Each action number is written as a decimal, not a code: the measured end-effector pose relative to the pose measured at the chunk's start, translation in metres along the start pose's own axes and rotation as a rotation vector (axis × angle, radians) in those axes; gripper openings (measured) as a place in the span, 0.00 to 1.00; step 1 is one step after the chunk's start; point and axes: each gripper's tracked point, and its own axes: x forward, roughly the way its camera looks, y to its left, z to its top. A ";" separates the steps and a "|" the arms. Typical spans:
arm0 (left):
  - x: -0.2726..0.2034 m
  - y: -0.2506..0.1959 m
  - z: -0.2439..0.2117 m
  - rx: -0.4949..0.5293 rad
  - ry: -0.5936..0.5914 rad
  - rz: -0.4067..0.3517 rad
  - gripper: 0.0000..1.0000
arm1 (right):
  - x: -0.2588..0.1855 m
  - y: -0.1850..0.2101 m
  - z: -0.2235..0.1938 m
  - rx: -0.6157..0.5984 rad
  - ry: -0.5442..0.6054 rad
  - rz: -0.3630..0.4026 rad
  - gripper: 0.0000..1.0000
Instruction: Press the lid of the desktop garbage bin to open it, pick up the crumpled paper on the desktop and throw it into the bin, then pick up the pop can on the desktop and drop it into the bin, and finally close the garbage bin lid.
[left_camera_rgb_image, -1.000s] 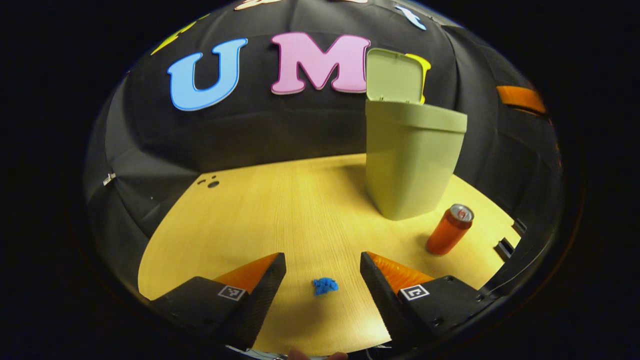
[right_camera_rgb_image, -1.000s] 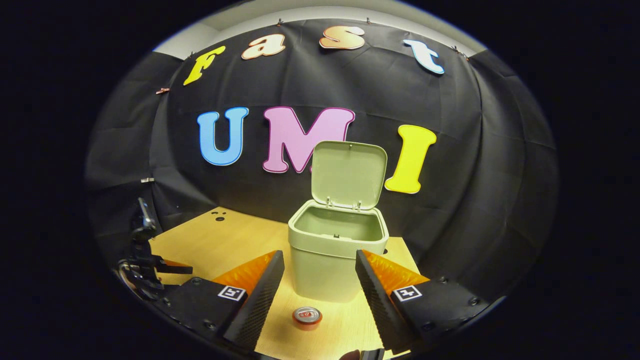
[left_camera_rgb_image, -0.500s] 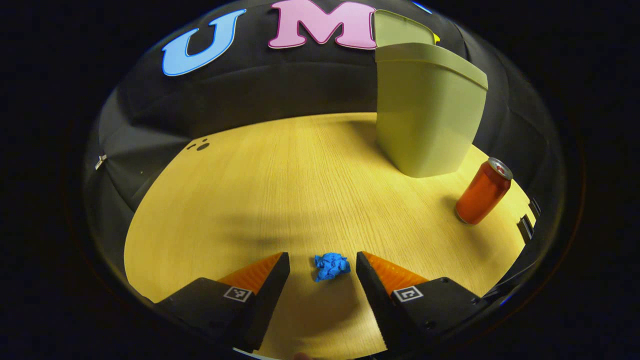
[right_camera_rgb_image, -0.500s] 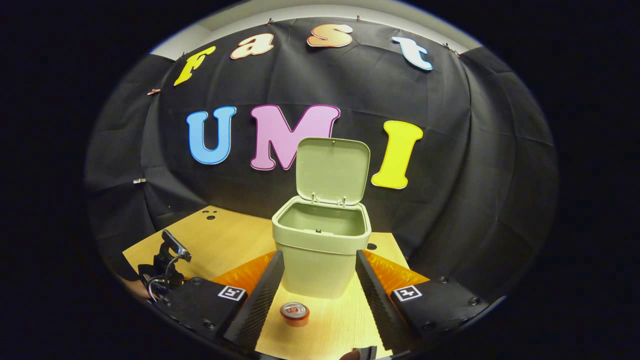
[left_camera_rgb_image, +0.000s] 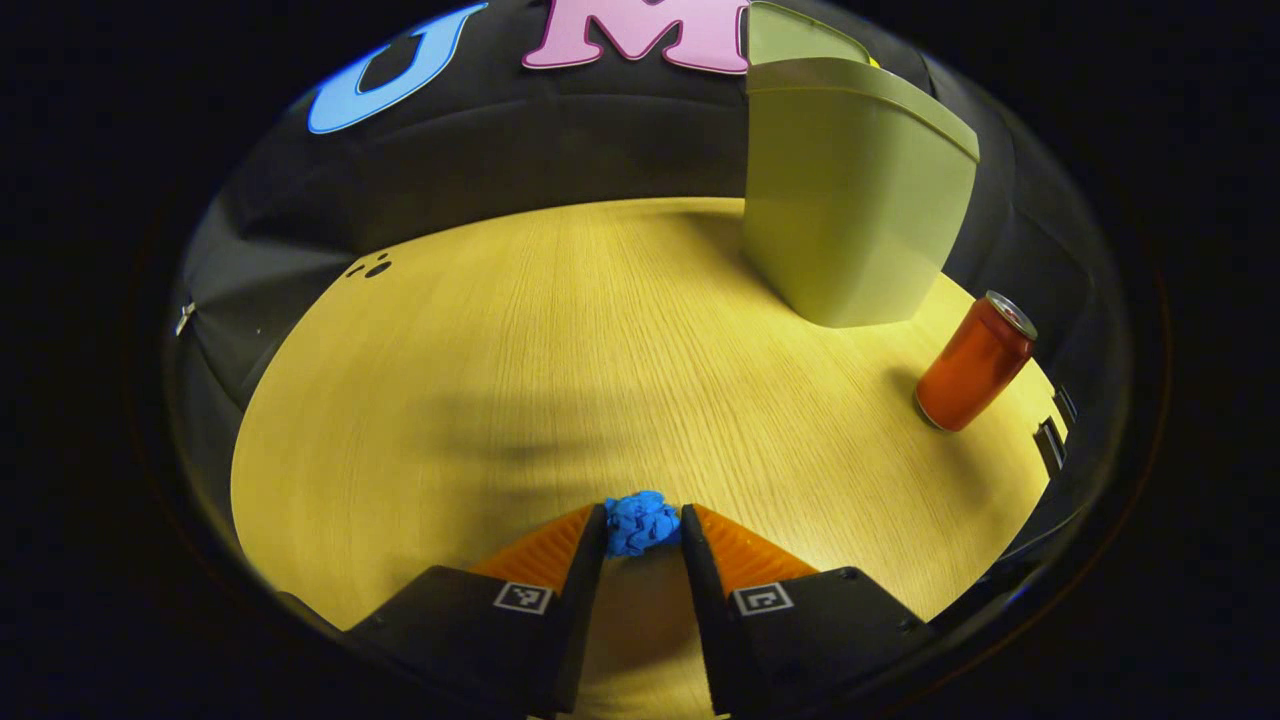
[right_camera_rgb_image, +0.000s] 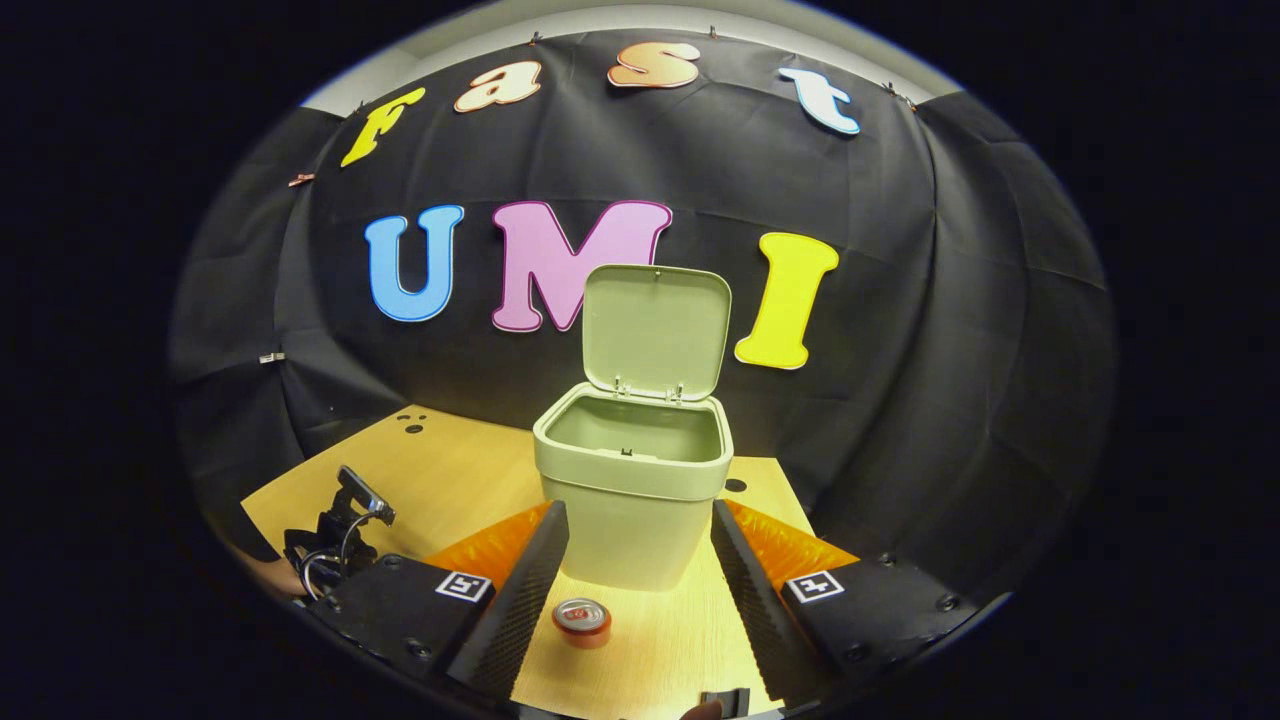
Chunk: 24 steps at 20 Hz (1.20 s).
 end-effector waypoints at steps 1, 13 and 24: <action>0.000 0.001 0.002 0.001 -0.005 -0.001 0.49 | 0.000 0.000 -0.001 -0.004 0.001 0.001 0.91; -0.096 -0.014 0.182 0.022 -0.386 -0.070 0.44 | 0.013 0.008 -0.005 0.016 -0.005 0.017 0.91; -0.166 -0.089 0.352 0.109 -0.696 -0.202 0.44 | 0.014 -0.005 -0.008 0.051 -0.029 -0.029 0.91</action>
